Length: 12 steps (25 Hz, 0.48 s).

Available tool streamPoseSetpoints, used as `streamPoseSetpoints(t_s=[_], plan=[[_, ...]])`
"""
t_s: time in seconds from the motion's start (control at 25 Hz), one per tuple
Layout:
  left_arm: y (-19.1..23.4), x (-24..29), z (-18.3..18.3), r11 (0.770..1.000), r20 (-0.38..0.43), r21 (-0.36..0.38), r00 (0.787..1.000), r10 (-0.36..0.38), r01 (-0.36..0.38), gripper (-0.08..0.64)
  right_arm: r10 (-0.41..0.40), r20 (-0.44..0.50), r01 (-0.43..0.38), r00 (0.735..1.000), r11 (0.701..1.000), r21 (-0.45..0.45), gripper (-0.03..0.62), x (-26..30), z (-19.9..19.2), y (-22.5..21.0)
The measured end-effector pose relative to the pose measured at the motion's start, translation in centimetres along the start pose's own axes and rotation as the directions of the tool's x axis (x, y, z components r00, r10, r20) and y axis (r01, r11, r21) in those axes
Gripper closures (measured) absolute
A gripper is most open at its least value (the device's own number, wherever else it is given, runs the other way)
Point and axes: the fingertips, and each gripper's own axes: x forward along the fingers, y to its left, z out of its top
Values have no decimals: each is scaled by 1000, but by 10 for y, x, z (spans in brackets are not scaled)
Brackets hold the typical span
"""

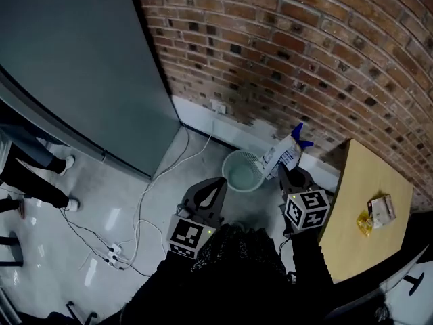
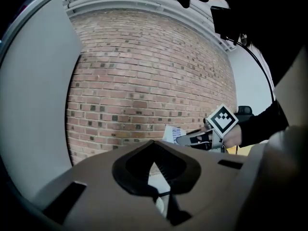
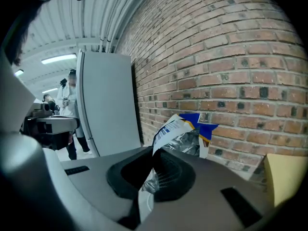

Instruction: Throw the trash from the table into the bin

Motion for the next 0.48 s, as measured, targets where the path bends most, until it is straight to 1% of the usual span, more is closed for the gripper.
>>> streamPoseSetpoints(t_s=[0.12, 0.28, 0.36, 0.48], plan=[[16, 9, -4, 996, -19, 27, 996, -87, 88, 554, -71, -1, 71, 997, 997, 26, 581, 12, -2, 1], [36, 20, -11, 978, -39, 57, 980, -197, 199, 554, -144, -6, 144, 990, 988, 50, 582, 27, -7, 11], [43, 27, -17, 969, -48, 64, 971, -234, 237, 554, -163, -15, 164, 986, 985, 62, 582, 34, -13, 18], [49, 39, -28, 961, -62, 64, 962, -265, 269, 554, -172, -41, 174, 984, 982, 68, 583, 45, -28, 26]])
